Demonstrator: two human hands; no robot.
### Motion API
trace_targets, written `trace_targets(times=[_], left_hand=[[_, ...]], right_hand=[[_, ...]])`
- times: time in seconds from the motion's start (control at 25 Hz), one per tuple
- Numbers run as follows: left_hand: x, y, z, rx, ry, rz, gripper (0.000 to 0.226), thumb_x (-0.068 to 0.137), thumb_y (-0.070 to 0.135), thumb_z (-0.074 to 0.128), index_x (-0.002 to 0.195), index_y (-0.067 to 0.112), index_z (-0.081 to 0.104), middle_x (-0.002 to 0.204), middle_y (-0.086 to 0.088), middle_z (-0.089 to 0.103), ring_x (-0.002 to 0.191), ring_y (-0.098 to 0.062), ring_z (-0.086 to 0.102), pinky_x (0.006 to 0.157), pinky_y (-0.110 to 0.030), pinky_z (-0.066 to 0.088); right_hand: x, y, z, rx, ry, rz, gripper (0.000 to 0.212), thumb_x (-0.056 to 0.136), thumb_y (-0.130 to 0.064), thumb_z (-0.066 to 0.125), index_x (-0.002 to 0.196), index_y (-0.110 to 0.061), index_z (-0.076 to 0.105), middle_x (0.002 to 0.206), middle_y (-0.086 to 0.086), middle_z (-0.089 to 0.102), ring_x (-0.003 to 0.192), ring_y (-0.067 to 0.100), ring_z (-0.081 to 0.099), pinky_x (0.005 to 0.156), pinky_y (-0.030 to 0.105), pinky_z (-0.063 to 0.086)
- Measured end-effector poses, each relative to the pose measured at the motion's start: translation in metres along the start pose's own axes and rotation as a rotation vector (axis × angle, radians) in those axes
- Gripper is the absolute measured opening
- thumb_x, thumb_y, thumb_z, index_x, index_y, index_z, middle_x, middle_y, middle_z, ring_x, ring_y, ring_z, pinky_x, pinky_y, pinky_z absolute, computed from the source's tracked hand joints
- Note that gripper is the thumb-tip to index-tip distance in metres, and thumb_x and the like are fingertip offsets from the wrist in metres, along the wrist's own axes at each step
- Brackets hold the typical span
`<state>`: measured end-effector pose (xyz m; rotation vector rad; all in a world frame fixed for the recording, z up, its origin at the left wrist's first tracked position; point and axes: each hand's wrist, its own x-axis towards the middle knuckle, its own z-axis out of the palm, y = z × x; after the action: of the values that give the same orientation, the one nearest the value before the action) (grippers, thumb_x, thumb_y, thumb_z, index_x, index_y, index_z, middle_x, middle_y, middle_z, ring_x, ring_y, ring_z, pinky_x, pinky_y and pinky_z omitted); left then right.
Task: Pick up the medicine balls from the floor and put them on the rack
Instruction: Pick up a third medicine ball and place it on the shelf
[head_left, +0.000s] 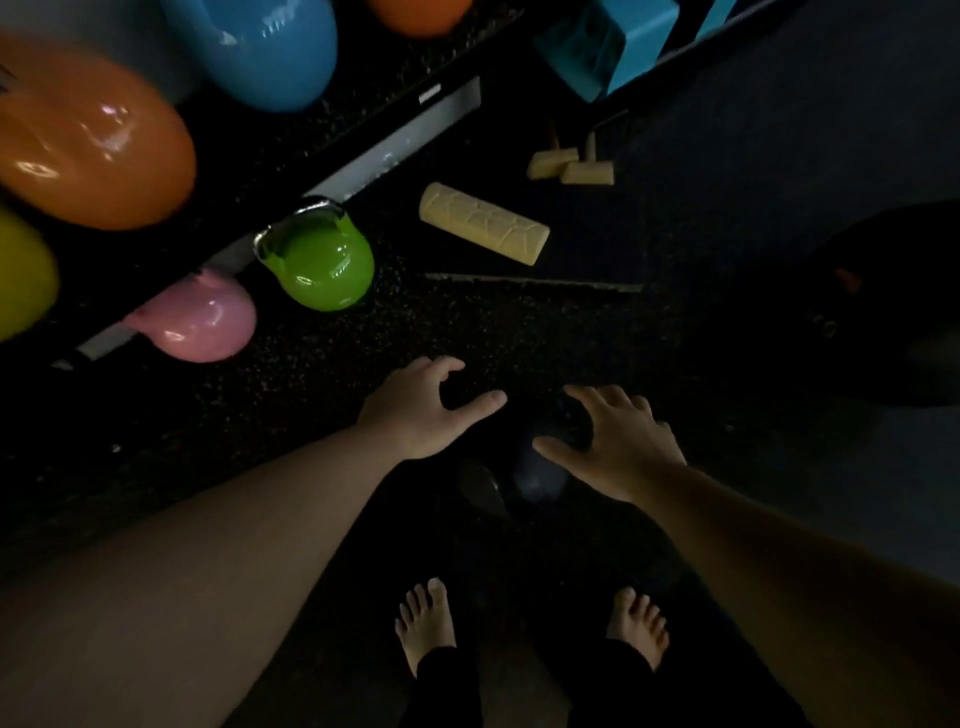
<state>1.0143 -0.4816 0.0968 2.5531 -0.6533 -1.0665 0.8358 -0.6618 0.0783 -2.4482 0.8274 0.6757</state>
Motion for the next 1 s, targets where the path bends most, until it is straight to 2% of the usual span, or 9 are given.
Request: trace_targets(times=[0.08, 0.2, 0.32, 0.44, 0.56, 0.68, 0.84, 0.92, 1.0], left_hand=[[0.042, -0.031, 0.048, -0.131, 0.0, -0.114, 0.128, 0.052, 0.114, 0.033, 0.152, 0.038, 0.052, 0.152, 0.003, 0.055, 0.135, -0.022, 0.056, 0.105, -0.042, 0.047], [0.101, -0.07, 0.117, -0.382, -0.011, -0.288, 0.135, 0.05, 0.112, 0.041, 0.16, 0.035, 0.044, 0.162, -0.002, 0.05, 0.142, -0.027, 0.053, 0.101, -0.038, 0.042], [0.132, -0.094, 0.171, -0.626, -0.084, -0.491, 0.151, 0.034, 0.116, 0.041, 0.163, 0.038, 0.039, 0.168, -0.003, 0.043, 0.147, -0.035, 0.047, 0.115, -0.061, 0.042], [0.139, -0.103, 0.204, -0.896, -0.19, -0.683, 0.155, 0.026, 0.113, 0.054, 0.161, 0.037, 0.044, 0.163, -0.008, 0.049, 0.143, -0.042, 0.05, 0.113, -0.072, 0.04], [0.134, -0.096, 0.212, -0.981, -0.12, -0.718, 0.147, 0.026, 0.103, 0.07, 0.157, 0.039, 0.049, 0.159, -0.004, 0.054, 0.139, -0.035, 0.053, 0.11, -0.057, 0.044], [0.12, -0.083, 0.19, -0.992, 0.008, -0.654, 0.127, 0.041, 0.092, 0.075, 0.155, 0.04, 0.052, 0.154, 0.002, 0.057, 0.129, -0.025, 0.057, 0.099, -0.043, 0.046], [0.095, -0.049, 0.117, -1.03, 0.093, -0.522, 0.111, 0.05, 0.084, 0.079, 0.148, 0.036, 0.06, 0.146, 0.003, 0.063, 0.124, -0.023, 0.061, 0.108, -0.044, 0.051], [0.081, -0.02, 0.068, -1.08, 0.154, -0.478, 0.093, 0.063, 0.076, 0.083, 0.143, 0.035, 0.062, 0.127, 0.008, 0.067, 0.105, -0.016, 0.062, 0.099, -0.04, 0.05], [0.061, 0.012, 0.011, -1.129, 0.213, -0.417, 0.075, 0.071, 0.068, 0.085, 0.137, 0.04, 0.06, 0.103, 0.019, 0.06, 0.088, -0.004, 0.057, 0.088, -0.035, 0.048]], right_hand=[[0.045, 0.008, 0.055, 0.035, -0.046, 0.004, 0.112, 0.064, -0.102, 0.037, 0.157, -0.044, 0.015, 0.164, -0.002, 0.027, 0.145, 0.032, 0.029, 0.105, 0.061, 0.042], [0.111, 0.021, 0.125, 0.107, -0.102, 0.005, 0.13, 0.047, -0.11, 0.038, 0.156, -0.05, 0.001, 0.171, -0.002, 0.009, 0.151, 0.036, 0.018, 0.106, 0.069, 0.04], [0.153, 0.031, 0.165, 0.224, -0.174, 0.05, 0.142, 0.037, -0.11, 0.05, 0.154, -0.055, -0.01, 0.172, -0.002, -0.006, 0.154, 0.043, 0.007, 0.111, 0.071, 0.032], [0.169, 0.029, 0.189, 0.371, -0.191, 0.097, 0.143, 0.036, -0.106, 0.059, 0.155, -0.056, -0.003, 0.171, -0.001, 0.005, 0.152, 0.045, 0.013, 0.11, 0.068, 0.034], [0.158, 0.025, 0.192, 0.433, -0.1, 0.108, 0.134, 0.039, -0.103, 0.061, 0.154, -0.056, 0.009, 0.164, -0.004, 0.021, 0.147, 0.039, 0.024, 0.106, 0.065, 0.042], [0.133, 0.019, 0.168, 0.517, -0.006, 0.075, 0.13, 0.041, -0.101, 0.063, 0.153, -0.058, 0.013, 0.163, -0.007, 0.024, 0.147, 0.033, 0.026, 0.108, 0.062, 0.044], [0.11, -0.009, 0.083, 0.537, 0.065, -0.021, 0.127, 0.042, -0.102, 0.063, 0.151, -0.063, 0.011, 0.164, -0.011, 0.02, 0.147, 0.028, 0.024, 0.106, 0.063, 0.045], [0.097, -0.028, 0.023, 0.537, 0.117, -0.075, 0.126, 0.043, -0.103, 0.062, 0.151, -0.063, 0.011, 0.164, -0.013, 0.019, 0.148, 0.026, 0.022, 0.108, 0.062, 0.043], [0.077, -0.051, -0.046, 0.534, 0.184, -0.116, 0.127, 0.043, -0.104, 0.06, 0.153, -0.062, 0.012, 0.165, -0.014, 0.017, 0.149, 0.025, 0.02, 0.11, 0.061, 0.041]])
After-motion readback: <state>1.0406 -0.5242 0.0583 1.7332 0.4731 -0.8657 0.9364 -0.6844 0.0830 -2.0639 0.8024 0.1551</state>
